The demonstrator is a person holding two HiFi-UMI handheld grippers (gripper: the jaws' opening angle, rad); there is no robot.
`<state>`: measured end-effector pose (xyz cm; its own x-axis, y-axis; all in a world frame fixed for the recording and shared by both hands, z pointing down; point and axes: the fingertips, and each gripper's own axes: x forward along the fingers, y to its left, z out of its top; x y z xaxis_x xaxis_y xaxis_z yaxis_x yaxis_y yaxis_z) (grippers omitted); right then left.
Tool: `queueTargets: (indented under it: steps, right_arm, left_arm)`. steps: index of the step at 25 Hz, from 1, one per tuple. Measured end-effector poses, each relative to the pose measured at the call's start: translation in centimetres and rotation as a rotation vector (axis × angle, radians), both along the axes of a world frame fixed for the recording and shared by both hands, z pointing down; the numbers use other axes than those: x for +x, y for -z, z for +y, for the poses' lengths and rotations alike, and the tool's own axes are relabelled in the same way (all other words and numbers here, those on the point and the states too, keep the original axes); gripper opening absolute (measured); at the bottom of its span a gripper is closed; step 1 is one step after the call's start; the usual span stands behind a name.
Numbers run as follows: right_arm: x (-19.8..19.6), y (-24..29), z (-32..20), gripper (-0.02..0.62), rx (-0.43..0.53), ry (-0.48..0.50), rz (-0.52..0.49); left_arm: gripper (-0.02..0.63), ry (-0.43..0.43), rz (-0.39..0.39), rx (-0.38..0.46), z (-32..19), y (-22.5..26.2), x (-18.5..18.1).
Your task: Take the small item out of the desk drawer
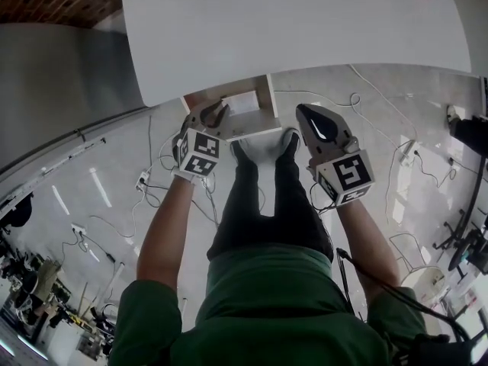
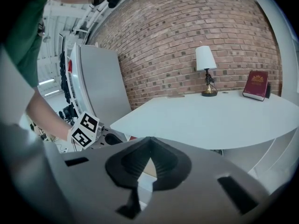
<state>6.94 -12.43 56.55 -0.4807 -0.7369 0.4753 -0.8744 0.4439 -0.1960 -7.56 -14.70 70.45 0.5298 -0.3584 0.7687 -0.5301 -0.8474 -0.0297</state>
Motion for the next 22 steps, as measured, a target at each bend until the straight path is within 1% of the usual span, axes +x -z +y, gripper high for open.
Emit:
queueTargets:
  steps: [2,6,9,12,18,22]
  right_arm:
    - [0.1,-0.8,0.2,0.003,-0.018,0.000,-0.004]
    - [0.5,-2.6,0.9,0.003,-0.053,-0.005,-0.011]
    - [0.8,-3.7,1.2,0.003,-0.078,-0.014,-0.017]
    - [1.4,-4.6,1.1,0.003,-0.069,-0.023,-0.021]
    - [2.1,-6.7,1.7,0.003,-0.106,-0.021,-0.039]
    - [1.7,-8.0,2.0,0.003,-0.140,-0.022,-0.056]
  left_arm:
    - [0.035,0.003,-0.006,-0.030,0.1,-1.5,0.4]
    - [0.089,-0.013,-0.034,-0.068,0.2,-4.3,1.2]
    - [0.098,-0.039,-0.064,-0.083,0.2,-6.2,1.6]
    - [0.106,-0.061,-0.095,-0.097,0.0,-8.1,1.8]
    - [0.117,-0.111,-0.174,-0.159,0.3,-12.9,2.0]
    - [0.117,-0.160,-0.224,-0.160,0.2,-15.9,2.2]
